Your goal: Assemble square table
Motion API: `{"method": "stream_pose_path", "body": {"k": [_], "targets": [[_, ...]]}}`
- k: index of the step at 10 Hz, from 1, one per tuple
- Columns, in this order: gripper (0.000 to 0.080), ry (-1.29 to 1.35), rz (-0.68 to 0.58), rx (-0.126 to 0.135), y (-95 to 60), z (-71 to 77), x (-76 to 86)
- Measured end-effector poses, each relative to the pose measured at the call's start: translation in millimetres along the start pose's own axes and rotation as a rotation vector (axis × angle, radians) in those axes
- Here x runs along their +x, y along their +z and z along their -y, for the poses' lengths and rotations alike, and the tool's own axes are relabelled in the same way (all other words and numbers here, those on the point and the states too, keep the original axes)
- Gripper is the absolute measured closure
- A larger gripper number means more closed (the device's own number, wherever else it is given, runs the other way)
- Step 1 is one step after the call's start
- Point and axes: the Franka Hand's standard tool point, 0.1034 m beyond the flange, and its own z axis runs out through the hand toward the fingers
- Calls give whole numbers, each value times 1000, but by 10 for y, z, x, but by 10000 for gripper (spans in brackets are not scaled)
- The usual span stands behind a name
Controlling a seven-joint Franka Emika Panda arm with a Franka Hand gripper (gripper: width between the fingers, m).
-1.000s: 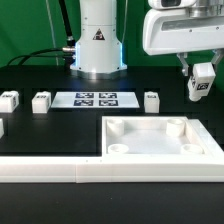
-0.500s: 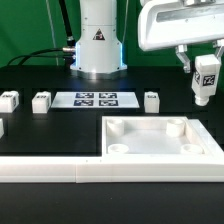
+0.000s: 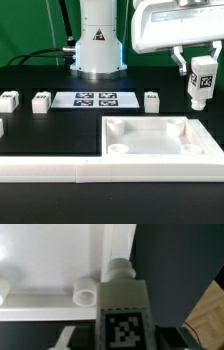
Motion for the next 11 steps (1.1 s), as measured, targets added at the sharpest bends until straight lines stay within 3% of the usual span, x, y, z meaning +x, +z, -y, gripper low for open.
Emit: {"method": "stream_pose_path", "body": {"k": [2, 5, 7, 11], "targets": [[509, -37, -14, -10, 124, -143, 120], [509, -40, -11, -8, 128, -120, 103], [509, -74, -6, -13, 191, -201, 107], [509, -76, -20, -13, 304, -280, 379]]}}
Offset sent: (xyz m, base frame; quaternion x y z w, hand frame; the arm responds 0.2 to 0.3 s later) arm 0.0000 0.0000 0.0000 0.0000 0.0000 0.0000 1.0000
